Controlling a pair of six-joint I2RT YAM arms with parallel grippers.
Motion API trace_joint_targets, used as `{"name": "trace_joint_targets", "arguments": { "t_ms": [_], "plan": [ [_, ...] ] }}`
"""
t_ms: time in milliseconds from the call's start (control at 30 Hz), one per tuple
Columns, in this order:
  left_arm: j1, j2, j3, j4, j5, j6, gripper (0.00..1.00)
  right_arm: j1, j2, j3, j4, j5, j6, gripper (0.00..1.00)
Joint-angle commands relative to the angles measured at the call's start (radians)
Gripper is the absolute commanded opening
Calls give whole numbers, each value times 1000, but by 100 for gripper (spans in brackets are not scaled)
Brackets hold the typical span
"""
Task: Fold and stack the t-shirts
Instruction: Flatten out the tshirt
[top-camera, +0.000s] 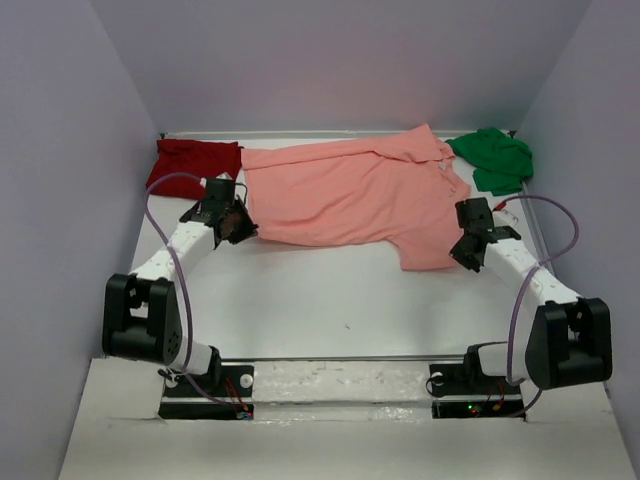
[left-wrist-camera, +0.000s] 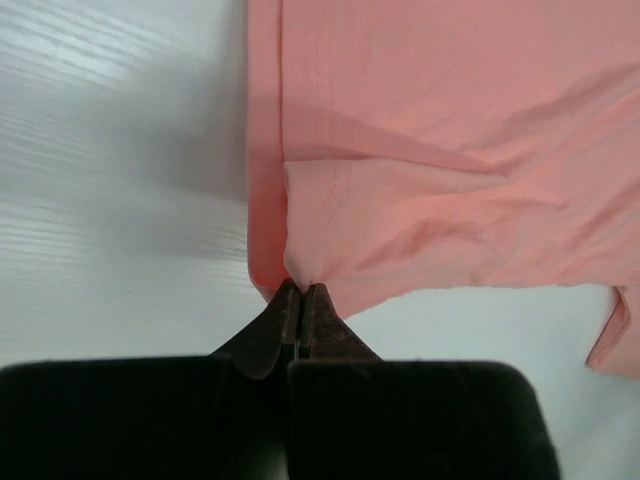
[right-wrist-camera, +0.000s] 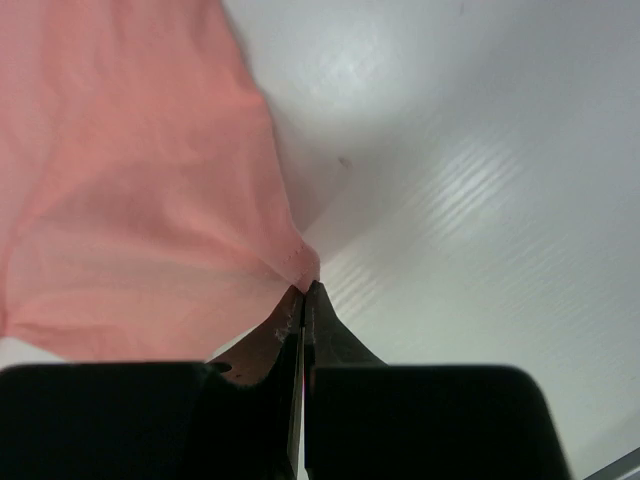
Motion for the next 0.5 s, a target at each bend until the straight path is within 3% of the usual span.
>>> {"name": "trace_joint_targets", "arguments": {
  "t_ms": [0, 200, 467],
  "plan": [
    [-19, -164, 99, -93, -220, 68, 0, -8, -71, 191, 30, 188, -184, 0],
    [-26, -307, 257, -221, -408, 136, 0, -8, -11, 444, 36, 288, -385, 0],
    [-26, -396, 499, -345, -513, 225, 0, -8, 122, 1008, 10, 248, -665, 0]
  ]
}}
